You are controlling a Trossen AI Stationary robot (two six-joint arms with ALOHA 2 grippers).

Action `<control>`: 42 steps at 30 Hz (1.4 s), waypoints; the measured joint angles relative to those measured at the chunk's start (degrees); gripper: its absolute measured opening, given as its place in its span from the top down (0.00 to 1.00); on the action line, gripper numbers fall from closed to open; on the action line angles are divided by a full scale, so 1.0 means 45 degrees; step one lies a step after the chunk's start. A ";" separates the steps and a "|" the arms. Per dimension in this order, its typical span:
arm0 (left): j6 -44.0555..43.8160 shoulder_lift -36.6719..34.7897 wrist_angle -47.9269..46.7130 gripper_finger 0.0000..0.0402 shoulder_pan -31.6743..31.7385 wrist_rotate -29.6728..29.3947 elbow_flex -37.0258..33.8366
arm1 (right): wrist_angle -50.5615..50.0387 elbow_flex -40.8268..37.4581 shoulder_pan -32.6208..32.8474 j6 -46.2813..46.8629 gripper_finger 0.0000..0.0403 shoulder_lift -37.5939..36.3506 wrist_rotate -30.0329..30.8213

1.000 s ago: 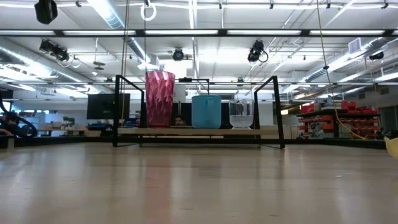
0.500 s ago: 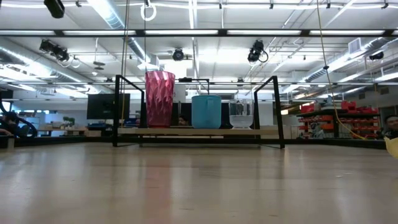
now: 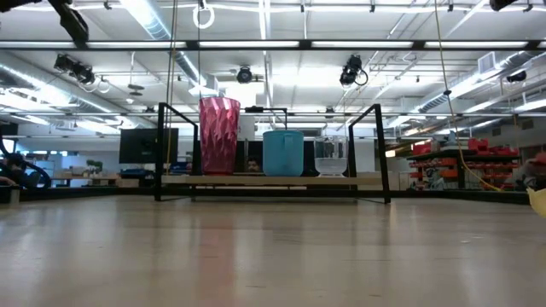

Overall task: Stack small to large cups/mugs on shelf
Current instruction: Return to Home Position

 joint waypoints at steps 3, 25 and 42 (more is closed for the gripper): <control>-0.0157 0.0008 -0.0157 0.93 -0.0001 -0.0020 -0.0432 | -0.0005 -0.0093 0.0000 0.0000 0.82 0.0001 -0.0003; -0.0823 0.0007 0.0144 0.93 0.0018 0.1858 -0.2392 | -0.7787 -0.0137 -0.0005 0.0855 0.82 0.0013 0.1603; 0.0888 0.0180 -0.4474 0.92 0.0028 0.3048 -0.2388 | -1.4140 -0.0133 0.0000 -0.4309 0.82 0.0018 0.2931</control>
